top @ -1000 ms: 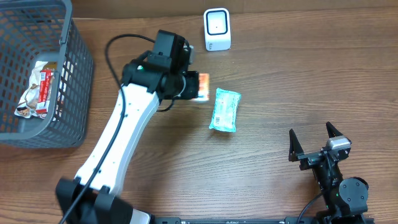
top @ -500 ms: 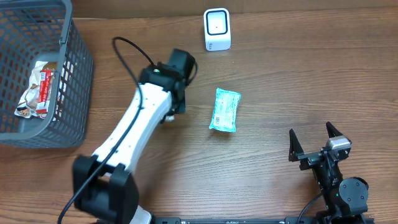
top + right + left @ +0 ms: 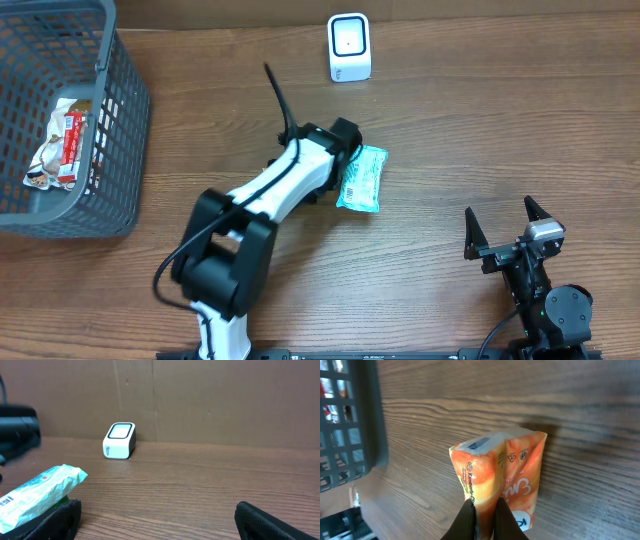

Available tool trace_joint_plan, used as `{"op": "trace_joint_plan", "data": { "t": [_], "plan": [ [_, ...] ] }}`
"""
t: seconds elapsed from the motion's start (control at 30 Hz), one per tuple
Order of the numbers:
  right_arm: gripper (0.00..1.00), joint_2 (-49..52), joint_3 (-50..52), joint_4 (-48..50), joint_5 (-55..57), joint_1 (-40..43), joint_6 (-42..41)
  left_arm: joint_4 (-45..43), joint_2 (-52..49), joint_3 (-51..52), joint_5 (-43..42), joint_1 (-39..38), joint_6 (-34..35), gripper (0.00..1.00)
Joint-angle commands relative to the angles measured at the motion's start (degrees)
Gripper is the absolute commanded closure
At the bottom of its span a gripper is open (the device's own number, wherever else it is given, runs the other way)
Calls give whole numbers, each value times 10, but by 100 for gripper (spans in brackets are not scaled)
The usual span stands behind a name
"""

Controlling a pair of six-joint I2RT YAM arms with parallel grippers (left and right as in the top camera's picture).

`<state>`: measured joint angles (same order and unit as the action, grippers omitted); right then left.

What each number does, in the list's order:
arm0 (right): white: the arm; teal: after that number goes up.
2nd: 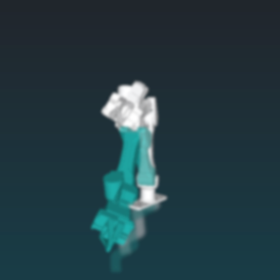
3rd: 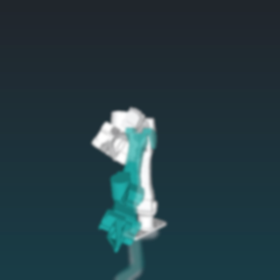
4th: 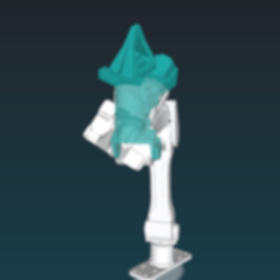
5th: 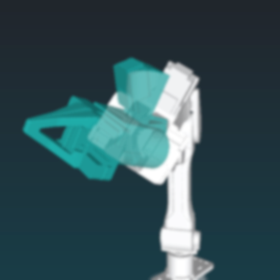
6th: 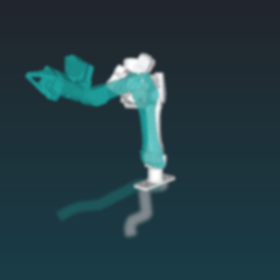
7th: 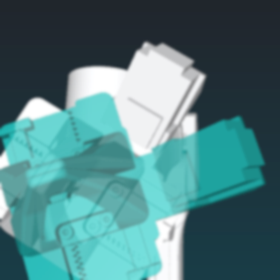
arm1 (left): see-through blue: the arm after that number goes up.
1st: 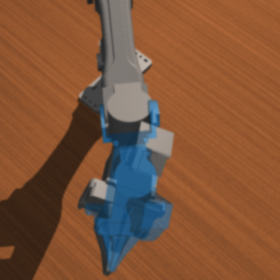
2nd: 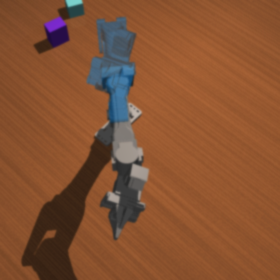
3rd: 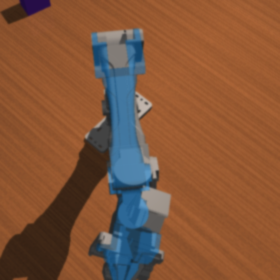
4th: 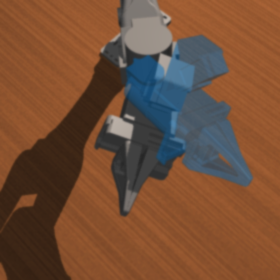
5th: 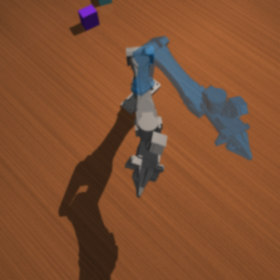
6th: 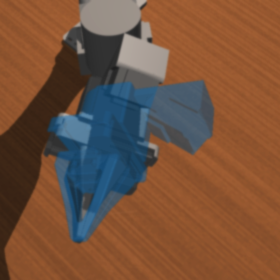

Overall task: Scan the item barcode
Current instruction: 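Place the orange tissue pack on the table left of the wipes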

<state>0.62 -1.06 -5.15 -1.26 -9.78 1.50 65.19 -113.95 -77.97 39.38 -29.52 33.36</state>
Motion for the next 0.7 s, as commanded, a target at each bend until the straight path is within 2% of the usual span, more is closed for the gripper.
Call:
{"op": "trace_joint_plan", "data": {
  "t": [0.0, 0.27, 0.37, 0.43, 0.53, 0.67],
  "plan": [
    [0, -5, 6, 3, 3, 2, 0, 0, -37, 4, 25, -6, 20, 96],
    [0, -5, 6, 3, 3, 2, 0, -10, -44, 3, -3, -6, 20, 95],
    [0, -5, 6, 3, 3, 2, 0, -9, -44, 2, -3, -6, 20, 84],
    [0, -5, 6, 3, 3, 2, 0, -7, -44, -2, -4, -5, 20, 70],
    [0, -5, 6, 3, 3, 2, 0, 1, -44, -14, -14, -5, 20, 57],
    [0, -5, 6, 3, 3, 2, 0, 10, -44, -38, -39, -5, 17, 55]
  ]
}}
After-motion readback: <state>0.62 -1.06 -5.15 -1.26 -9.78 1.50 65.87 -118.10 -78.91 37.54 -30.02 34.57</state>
